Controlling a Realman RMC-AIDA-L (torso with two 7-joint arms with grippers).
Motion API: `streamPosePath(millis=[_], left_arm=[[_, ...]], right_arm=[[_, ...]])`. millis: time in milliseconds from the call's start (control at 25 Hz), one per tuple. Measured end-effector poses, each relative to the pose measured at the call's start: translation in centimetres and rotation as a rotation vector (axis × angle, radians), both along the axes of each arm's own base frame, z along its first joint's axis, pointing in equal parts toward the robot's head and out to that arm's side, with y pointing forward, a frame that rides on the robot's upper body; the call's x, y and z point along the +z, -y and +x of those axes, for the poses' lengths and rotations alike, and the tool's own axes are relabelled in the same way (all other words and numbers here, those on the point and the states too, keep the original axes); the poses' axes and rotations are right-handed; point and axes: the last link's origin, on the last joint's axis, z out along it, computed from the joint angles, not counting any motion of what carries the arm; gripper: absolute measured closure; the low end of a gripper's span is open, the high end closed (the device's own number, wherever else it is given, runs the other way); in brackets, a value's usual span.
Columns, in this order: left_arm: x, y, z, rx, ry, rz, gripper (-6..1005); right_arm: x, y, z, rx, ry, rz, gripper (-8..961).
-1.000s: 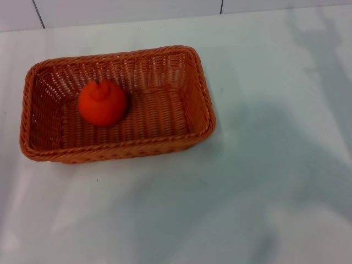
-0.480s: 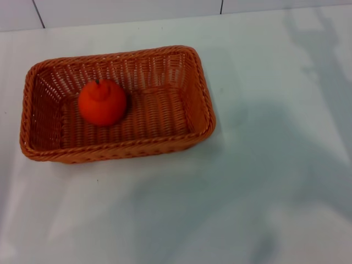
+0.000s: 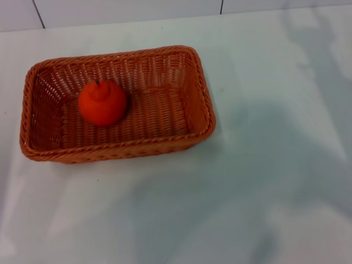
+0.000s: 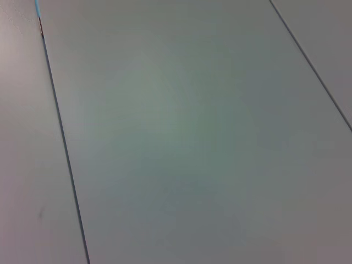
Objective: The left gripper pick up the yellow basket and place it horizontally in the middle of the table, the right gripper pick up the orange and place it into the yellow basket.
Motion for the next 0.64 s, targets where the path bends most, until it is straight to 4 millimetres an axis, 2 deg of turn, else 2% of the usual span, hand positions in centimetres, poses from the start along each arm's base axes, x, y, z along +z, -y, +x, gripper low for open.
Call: streamPosePath(millis=[640], left_arm=[[0.17,-0.37,0.02,0.008,0.012,0.015,232]], right_arm=[[0.17,-0.57,0.05,-0.019,-0.012,0.006,173]])
